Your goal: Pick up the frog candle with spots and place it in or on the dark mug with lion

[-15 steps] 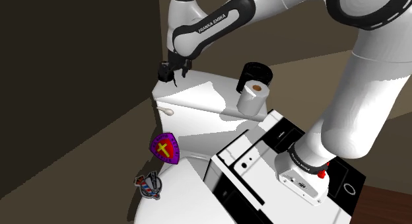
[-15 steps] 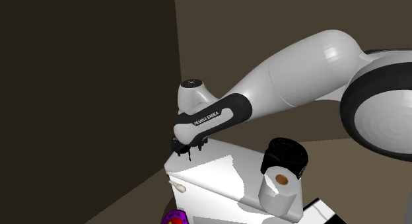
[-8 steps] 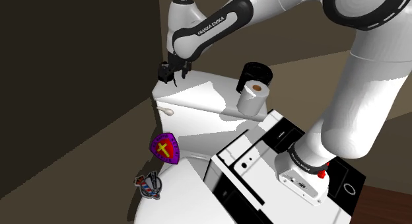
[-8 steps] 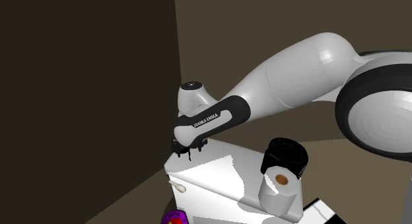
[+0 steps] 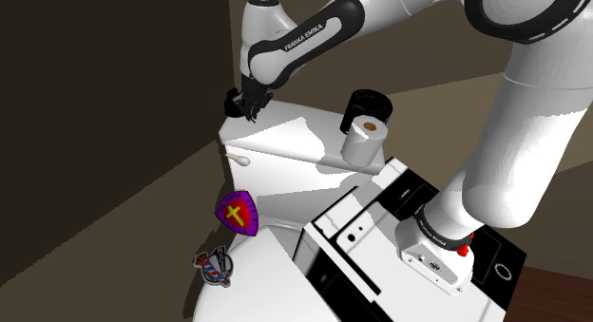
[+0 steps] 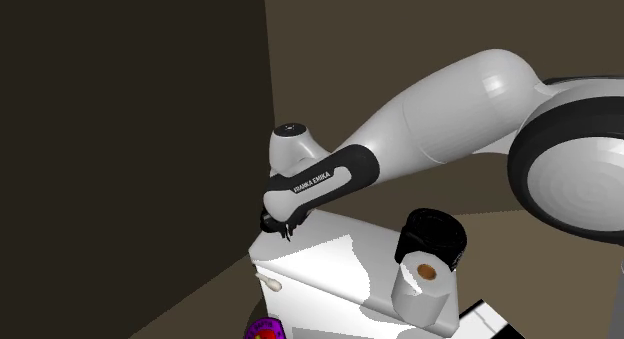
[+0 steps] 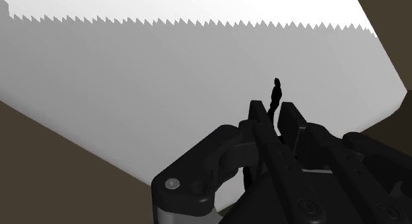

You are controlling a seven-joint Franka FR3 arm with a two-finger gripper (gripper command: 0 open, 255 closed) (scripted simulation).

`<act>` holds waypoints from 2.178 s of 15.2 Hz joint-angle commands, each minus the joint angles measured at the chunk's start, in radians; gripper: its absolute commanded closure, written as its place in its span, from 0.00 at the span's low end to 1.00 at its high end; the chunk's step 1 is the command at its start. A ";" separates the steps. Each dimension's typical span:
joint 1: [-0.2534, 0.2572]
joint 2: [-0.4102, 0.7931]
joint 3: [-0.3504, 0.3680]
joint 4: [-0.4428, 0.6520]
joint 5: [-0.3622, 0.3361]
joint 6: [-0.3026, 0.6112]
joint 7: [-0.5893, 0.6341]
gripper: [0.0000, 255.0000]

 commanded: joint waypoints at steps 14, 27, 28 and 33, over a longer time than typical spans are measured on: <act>-0.007 -0.075 0.009 0.040 0.023 -0.114 -0.016 1.00; -0.011 -0.148 0.015 0.125 0.044 -0.270 -0.032 1.00; -0.011 -0.152 0.016 0.133 0.046 -0.282 -0.032 1.00; -0.012 -0.171 0.017 0.177 0.051 -0.345 -0.036 1.00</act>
